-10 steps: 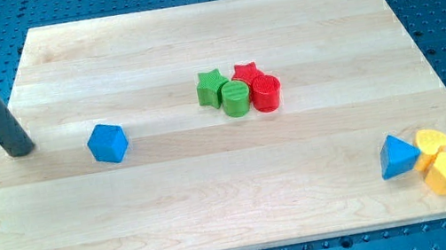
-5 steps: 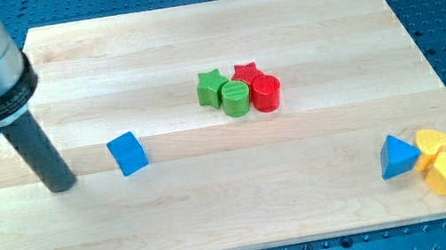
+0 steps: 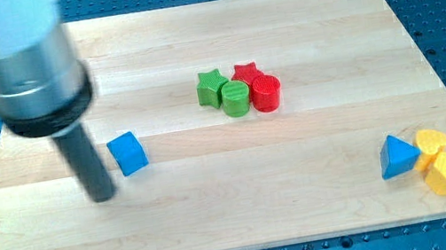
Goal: Push the cube into the triangle
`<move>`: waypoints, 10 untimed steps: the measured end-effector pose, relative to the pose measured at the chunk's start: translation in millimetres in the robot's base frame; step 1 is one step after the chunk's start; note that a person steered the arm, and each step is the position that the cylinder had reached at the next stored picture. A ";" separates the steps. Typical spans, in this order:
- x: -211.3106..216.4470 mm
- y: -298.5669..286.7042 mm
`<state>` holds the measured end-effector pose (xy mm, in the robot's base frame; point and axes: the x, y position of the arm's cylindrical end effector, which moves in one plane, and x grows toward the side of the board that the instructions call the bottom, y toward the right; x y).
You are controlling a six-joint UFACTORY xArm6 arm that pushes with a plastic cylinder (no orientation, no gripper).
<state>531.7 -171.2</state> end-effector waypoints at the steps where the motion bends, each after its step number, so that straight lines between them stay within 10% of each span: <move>1: -40.2 1.9; 3: -45.2 104.7; 6: -103.3 36.2; 7: -52.1 34.8; 10: -8.6 284.1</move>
